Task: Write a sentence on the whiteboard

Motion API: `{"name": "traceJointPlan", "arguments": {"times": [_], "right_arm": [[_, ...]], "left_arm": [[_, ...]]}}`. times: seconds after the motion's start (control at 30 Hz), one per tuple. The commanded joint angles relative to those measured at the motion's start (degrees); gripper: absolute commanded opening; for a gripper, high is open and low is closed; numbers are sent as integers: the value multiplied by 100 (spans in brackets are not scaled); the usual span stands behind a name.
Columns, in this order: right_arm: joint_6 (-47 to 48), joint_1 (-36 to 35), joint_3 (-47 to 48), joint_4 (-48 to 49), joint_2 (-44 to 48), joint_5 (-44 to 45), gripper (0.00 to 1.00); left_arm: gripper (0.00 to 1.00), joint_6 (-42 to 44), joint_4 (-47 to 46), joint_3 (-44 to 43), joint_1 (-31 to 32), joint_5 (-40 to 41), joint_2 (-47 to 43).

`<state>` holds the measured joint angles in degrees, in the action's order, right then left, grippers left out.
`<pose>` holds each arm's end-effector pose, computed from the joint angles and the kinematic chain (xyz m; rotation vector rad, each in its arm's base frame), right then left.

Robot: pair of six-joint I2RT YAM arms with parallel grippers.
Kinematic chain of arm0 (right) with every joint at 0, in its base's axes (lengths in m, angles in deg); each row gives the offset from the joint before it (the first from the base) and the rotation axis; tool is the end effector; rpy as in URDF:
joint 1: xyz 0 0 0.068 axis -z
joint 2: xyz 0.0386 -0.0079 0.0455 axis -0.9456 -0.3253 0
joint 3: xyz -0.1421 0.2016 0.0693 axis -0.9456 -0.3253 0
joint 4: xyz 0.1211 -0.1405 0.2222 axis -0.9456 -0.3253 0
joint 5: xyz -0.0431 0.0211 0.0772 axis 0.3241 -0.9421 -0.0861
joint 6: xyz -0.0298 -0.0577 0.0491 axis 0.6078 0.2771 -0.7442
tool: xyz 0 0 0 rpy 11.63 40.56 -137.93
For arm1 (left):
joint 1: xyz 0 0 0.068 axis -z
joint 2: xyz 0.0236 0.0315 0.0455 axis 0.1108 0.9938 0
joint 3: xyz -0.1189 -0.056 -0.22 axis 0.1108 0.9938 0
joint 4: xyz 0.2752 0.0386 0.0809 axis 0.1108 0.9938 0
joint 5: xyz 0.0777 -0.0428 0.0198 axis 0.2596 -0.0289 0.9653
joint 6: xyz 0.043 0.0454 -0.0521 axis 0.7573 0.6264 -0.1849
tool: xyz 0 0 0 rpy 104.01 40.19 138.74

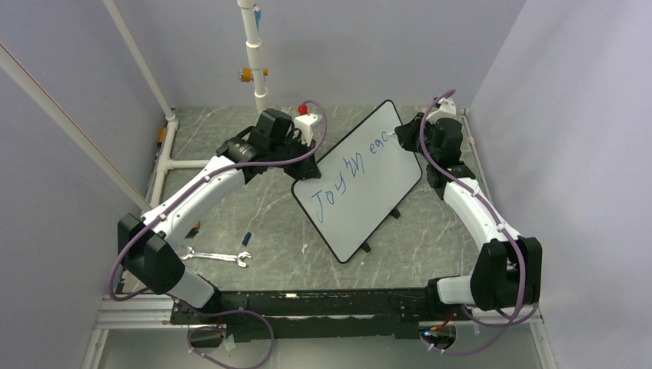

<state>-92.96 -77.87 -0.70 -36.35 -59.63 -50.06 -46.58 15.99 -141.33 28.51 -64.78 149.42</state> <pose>0.3754 0.0556 0.2843 0.1557 1.7935 0.5121 0.3072 -0.2433 0.3134 0.7183 2.2162 -0.7841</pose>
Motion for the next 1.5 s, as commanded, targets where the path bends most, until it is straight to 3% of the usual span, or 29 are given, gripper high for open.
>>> {"name": "traceJointPlan", "arguments": {"times": [0.0,0.57,1.47], "right_arm": [[-111,-13,422,249,207,134,0],[-319,-11,1026,444,-531,154,0],[-192,-8,-7,290,-274,38,0]], "left_arm": [[0,1527,350,192,-1,1368,28],[0,1535,341,210,2,1360,-12],[0,1526,345,188,-5,1333,-34]]}}
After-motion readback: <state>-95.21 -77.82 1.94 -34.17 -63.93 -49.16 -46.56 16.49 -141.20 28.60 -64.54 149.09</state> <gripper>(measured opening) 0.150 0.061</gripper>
